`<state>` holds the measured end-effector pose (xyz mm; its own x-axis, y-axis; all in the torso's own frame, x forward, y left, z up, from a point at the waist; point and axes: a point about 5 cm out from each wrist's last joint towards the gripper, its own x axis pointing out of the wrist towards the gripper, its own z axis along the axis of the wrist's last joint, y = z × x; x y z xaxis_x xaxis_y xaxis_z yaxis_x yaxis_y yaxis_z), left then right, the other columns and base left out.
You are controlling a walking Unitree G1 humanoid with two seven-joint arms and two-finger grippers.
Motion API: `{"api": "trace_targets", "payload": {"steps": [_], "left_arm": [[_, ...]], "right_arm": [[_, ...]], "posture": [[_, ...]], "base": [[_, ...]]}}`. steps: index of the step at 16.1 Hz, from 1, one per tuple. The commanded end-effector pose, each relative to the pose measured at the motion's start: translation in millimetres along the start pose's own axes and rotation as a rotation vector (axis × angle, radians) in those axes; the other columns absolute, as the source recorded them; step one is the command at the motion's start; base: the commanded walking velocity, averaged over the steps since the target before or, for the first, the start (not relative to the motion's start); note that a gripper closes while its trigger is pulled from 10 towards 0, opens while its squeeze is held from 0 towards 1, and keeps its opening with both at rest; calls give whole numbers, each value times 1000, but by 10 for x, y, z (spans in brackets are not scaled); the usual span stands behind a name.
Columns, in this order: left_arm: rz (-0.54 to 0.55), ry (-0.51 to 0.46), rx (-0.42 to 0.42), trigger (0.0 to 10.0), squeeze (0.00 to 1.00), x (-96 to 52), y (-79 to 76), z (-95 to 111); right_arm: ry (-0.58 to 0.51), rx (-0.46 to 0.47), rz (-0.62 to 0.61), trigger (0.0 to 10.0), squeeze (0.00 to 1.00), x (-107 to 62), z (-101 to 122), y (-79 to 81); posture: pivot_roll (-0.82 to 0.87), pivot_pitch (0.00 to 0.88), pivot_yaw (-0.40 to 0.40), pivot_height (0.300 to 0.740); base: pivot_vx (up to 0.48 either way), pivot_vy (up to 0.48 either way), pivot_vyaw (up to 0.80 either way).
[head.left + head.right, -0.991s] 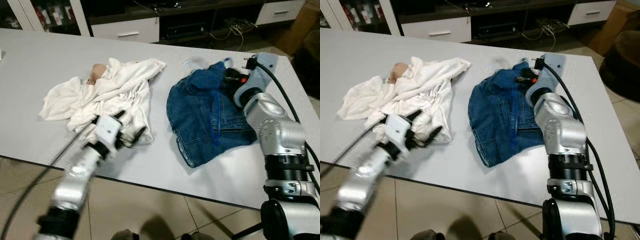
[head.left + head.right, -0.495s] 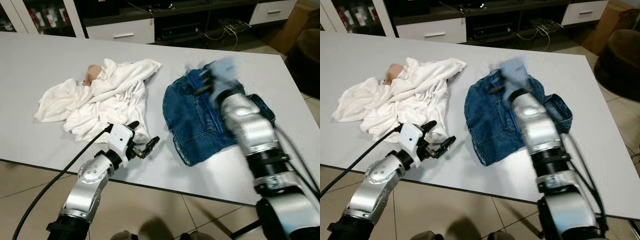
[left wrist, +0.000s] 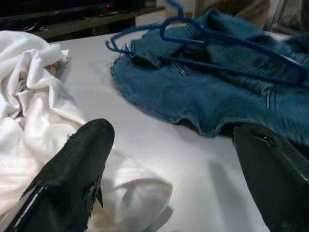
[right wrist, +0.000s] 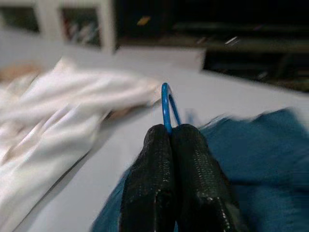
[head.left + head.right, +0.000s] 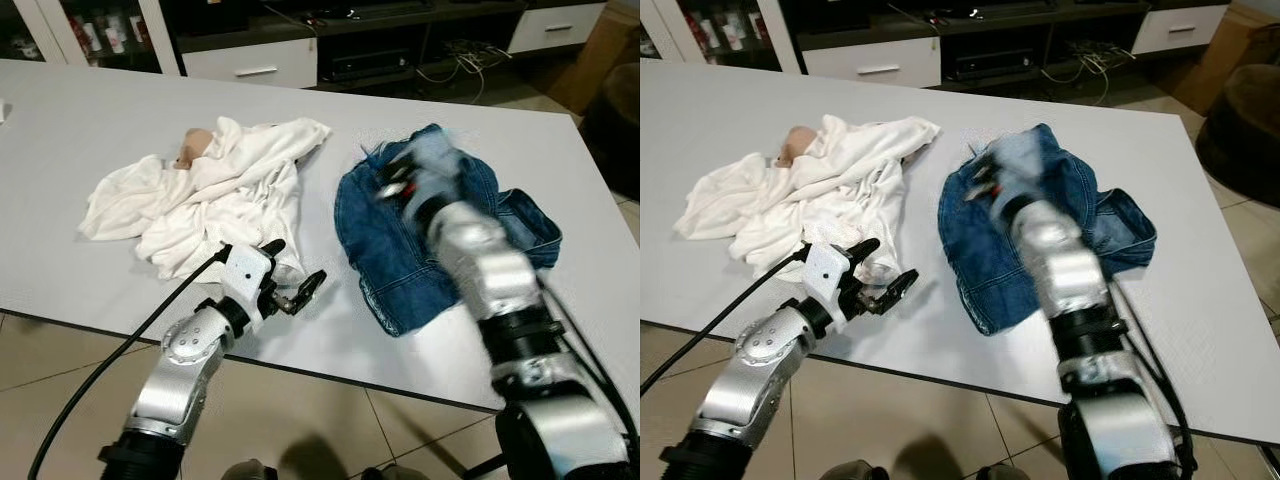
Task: Hang hanger
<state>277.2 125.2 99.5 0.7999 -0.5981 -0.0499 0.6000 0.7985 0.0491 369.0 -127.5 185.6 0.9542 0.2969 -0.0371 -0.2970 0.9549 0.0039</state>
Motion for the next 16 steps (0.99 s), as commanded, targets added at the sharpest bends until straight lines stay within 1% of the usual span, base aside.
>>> {"api": "trace_targets", "payload": {"steps": [1, 2, 3, 4, 5, 6, 8, 9, 10, 12, 16], "left_arm": [[38, -47, -23, 10000, 12, 25, 46, 101], [80, -96, -66, 10000, 0, 34, 74, 165], [102, -129, -109, 10000, 0, 34, 95, 207], [106, -140, -124, 10000, 0, 33, 101, 220], [113, -172, -163, 10000, 0, 27, 109, 264], [113, -180, -175, 10000, 0, 27, 109, 278], [113, -182, -167, 10000, 0, 37, 105, 285], [118, -181, -157, 10000, 0, 51, 103, 290], [120, -181, -156, 10000, 0, 62, 101, 295], [119, -175, -157, 10000, 0, 76, 93, 293], [118, -168, -151, 10000, 0, 86, 88, 286]], "right_arm": [[-80, 16, -45, 10000, 0, -29, 177, -115], [-129, 27, -75, 10000, 0, -116, 267, -236], [-167, 46, -83, 10000, 0, -202, 322, -311], [-178, 51, -86, 10000, 0, -233, 334, -332], [-215, 54, -113, 10000, 0, -342, 364, -409], [-224, 57, -125, 10000, 0, -392, 371, -440], [-225, 60, -146, 10000, 0, -463, 368, -493], [-232, 57, -176, 10000, 0, -514, 388, -565], [-235, 53, -198, 10000, 0, -543, 401, -617], [-239, 49, -213, 10000, 0, -555, 416, -650], [-242, 54, -193, 10000, 0, -526, 435, -593]], "posture": [[-61, 20, 19, 740], [-61, 20, 19, 740], [-67, 21, 24, 740], [-67, 21, 24, 740], [-71, 23, 26, 740], [-78, 27, 30, 740], [-92, 32, 36, 740], [-97, 34, 38, 740], [-100, 34, 39, 740], [-100, 32, 40, 740], [-87, 23, 35, 740]], "base": [[0, 0, 0], [0, 0, 0], [0, 0, 0], [0, 0, 0], [0, 0, 0], [0, 0, 0], [0, 0, 0], [0, 0, 0], [0, -315, 0], [0, -463, 0], [0, -463, 0]]}}
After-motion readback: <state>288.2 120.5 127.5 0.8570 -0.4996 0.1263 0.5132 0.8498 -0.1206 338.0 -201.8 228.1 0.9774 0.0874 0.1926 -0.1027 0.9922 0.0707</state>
